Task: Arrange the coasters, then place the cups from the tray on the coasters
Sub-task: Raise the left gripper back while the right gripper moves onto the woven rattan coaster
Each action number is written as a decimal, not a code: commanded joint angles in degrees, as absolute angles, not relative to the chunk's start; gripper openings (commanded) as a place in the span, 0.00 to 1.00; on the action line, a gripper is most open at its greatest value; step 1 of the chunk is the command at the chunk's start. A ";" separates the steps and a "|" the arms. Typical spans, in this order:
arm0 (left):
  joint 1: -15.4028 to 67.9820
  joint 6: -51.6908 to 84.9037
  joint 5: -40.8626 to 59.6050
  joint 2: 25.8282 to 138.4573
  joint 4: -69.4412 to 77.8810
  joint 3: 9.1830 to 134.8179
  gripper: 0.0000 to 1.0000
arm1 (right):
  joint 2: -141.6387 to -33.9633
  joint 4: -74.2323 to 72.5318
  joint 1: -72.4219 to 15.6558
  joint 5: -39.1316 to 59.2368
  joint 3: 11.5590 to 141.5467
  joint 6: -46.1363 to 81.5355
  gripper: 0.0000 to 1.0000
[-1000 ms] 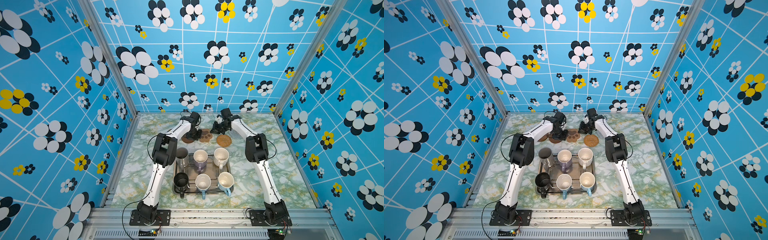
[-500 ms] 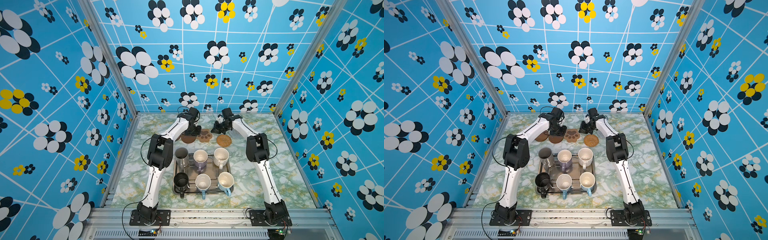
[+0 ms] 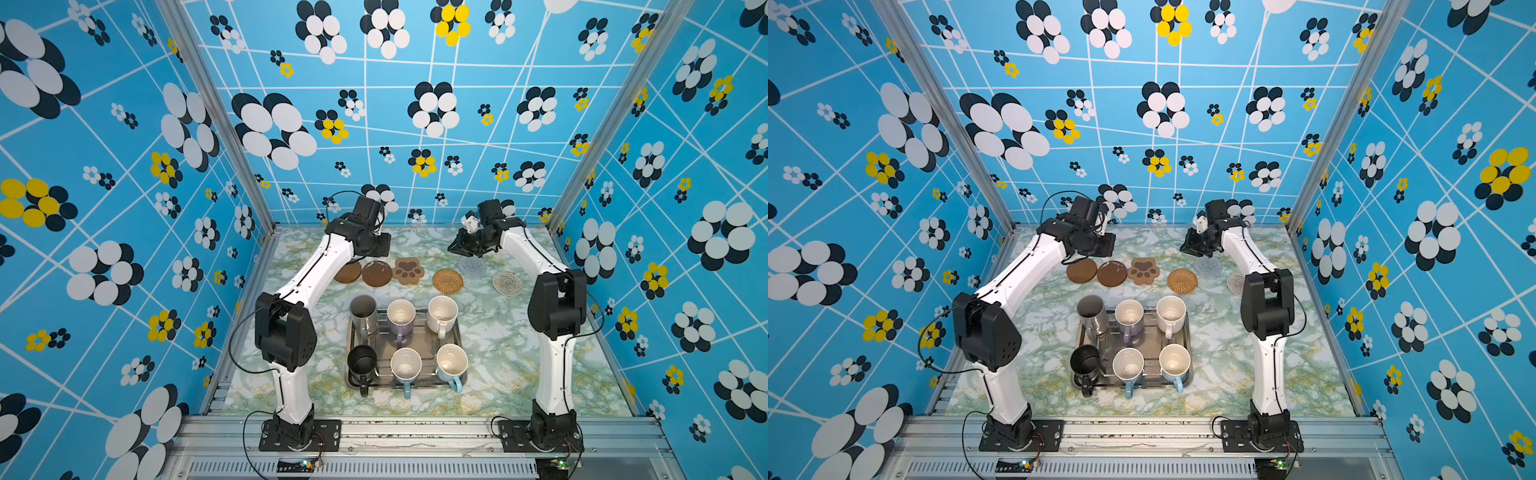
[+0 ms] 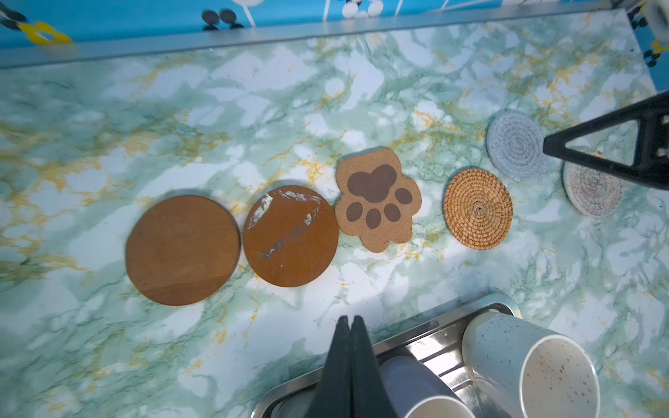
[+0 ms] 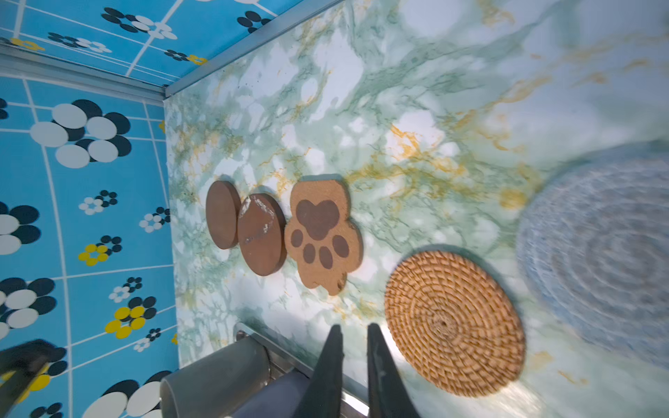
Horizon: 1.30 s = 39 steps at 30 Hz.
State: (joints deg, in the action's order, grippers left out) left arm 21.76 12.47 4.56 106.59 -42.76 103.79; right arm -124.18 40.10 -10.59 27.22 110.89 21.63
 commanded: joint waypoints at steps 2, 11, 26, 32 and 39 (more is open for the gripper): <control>20.66 13.74 2.39 99.17 -37.27 96.87 0.01 | -118.95 41.76 -10.49 21.82 102.34 16.42 0.24; 20.67 17.01 0.37 86.75 -31.54 84.03 0.13 | -113.91 35.00 -10.55 18.81 86.42 17.69 0.37; 20.85 20.82 -2.15 80.29 -29.97 76.76 0.17 | -120.02 38.48 -14.94 10.19 97.09 10.31 0.52; 21.18 21.26 -2.30 80.77 -30.32 76.64 0.17 | -124.19 41.70 -17.52 3.17 102.31 6.73 0.62; 21.37 21.48 -2.41 81.46 -30.50 76.65 0.17 | -126.88 43.11 -18.10 1.50 103.23 6.11 0.63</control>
